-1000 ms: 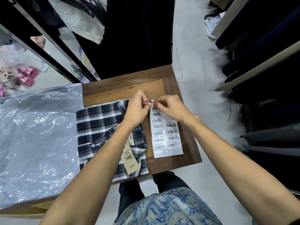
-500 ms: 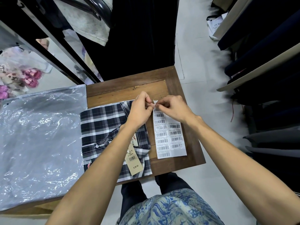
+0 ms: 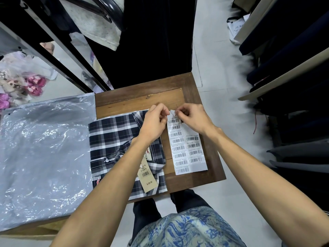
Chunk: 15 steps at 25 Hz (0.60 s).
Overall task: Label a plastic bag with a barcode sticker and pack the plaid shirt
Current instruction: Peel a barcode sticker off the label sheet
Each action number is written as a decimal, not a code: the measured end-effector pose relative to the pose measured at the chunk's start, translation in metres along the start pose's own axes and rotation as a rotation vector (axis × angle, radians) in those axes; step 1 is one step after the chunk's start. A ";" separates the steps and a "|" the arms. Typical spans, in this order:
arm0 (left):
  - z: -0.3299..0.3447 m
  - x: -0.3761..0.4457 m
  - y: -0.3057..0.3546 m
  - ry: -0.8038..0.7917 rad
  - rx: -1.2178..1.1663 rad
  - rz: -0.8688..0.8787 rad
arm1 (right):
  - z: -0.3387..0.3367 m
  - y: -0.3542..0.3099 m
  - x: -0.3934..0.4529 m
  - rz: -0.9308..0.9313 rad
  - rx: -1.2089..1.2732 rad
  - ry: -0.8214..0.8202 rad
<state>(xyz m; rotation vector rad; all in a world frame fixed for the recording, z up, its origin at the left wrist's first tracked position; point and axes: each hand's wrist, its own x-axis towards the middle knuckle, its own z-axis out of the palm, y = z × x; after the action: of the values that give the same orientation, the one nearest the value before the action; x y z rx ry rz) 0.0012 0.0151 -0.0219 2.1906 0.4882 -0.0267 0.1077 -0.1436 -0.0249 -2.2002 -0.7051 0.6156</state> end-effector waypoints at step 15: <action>0.001 0.001 0.008 -0.115 0.338 -0.089 | -0.001 0.002 -0.005 0.076 0.121 0.094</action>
<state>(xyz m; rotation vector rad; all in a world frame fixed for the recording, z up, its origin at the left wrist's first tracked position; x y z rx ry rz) 0.0051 0.0102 -0.0166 2.4774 0.5472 -0.3010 0.1049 -0.1482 -0.0247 -2.1359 -0.5239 0.5745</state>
